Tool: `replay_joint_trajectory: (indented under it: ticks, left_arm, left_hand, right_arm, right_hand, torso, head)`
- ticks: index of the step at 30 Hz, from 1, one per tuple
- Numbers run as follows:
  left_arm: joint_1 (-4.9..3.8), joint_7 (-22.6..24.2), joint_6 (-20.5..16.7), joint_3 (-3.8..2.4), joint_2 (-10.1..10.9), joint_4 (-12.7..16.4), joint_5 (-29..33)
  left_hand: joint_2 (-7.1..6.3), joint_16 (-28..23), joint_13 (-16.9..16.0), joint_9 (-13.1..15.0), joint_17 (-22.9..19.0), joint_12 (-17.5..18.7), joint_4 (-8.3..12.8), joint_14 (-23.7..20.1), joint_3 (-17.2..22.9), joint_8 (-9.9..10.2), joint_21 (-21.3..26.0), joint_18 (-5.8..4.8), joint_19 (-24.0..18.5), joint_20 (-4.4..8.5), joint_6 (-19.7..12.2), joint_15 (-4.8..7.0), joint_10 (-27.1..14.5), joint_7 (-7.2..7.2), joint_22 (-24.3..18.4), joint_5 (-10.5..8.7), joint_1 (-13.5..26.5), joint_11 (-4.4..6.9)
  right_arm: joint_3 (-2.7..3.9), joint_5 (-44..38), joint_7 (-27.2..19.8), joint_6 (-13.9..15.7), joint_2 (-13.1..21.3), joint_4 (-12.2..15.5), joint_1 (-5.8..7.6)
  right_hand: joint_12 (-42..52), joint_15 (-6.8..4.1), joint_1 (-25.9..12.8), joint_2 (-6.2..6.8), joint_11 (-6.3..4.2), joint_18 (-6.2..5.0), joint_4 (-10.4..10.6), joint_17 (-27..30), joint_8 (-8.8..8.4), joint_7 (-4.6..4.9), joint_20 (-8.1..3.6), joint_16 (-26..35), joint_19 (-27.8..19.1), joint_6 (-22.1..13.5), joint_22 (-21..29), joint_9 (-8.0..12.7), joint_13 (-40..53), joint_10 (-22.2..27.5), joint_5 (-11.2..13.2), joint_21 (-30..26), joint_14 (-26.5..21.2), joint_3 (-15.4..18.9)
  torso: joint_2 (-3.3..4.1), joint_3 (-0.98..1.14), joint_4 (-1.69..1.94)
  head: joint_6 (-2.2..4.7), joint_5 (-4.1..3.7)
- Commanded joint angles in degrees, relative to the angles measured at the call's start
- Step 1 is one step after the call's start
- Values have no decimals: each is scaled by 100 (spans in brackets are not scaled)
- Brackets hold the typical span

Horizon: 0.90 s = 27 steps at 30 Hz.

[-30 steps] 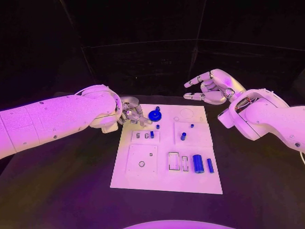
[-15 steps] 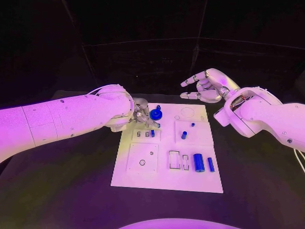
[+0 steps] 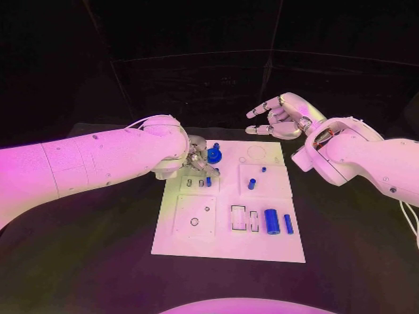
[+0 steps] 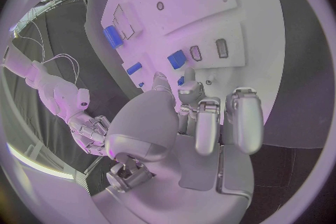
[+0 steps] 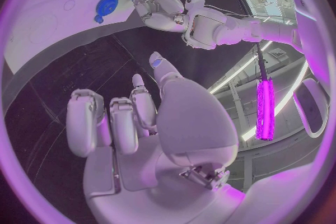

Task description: Assemble the parts on the task board

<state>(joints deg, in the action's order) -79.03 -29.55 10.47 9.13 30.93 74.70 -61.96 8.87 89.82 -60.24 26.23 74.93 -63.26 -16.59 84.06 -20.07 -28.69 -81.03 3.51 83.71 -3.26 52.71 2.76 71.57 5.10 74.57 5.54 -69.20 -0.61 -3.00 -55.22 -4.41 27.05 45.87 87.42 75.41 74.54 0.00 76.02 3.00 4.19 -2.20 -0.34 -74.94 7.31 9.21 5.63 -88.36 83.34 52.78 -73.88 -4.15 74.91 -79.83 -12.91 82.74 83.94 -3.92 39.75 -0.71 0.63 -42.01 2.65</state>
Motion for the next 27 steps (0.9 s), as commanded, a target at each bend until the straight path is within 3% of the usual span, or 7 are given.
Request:
replay_joint_trajectory:
  ticks: [1,11,27]
  left_arm:
    - [-8,-63,244,10,-43,-28,-32]
    - [-7,-74,438,41,-126,-86,31]
    - [0,-88,620,47,-167,-102,37]
  left_hand:
    - [12,18,-4,4,1507,-26,-3,594,-34,-25,-32,-55,98,16,-5,31,52,-33,5,-31,63,1]
    - [24,18,-49,66,1507,-69,14,594,-14,-81,-76,-67,118,22,-21,37,76,-44,78,-28,30,10]
    - [33,18,-108,155,1507,-124,29,594,21,-159,-134,-84,143,29,-39,46,107,-58,174,-25,-44,22]
  right_arm:
    - [5,6,27,-47,-23,-9,13]
    - [5,6,42,-60,-52,-31,12]
    - [5,6,81,-91,-82,-58,12]
  right_hand:
    - [-27,-30,-14,-8,-10,-107,10,-1185,13,-4,5,43,-34,-45,14,9,129,42,-6,-22,517,34]
    - [-28,-30,-15,-9,-10,-109,12,-1186,14,-4,5,42,-39,-45,26,9,128,42,-5,-28,517,36]
    - [-32,-30,-20,-17,-10,-111,17,-1183,18,-6,5,44,-44,-42,36,8,124,45,-5,-34,516,42]
  torso:
    - [1,2,-4]
    - [-4,4,5]
    - [-4,4,5]
  head:
    - [-3,15]
    - [-77,14]
    - [-97,33]
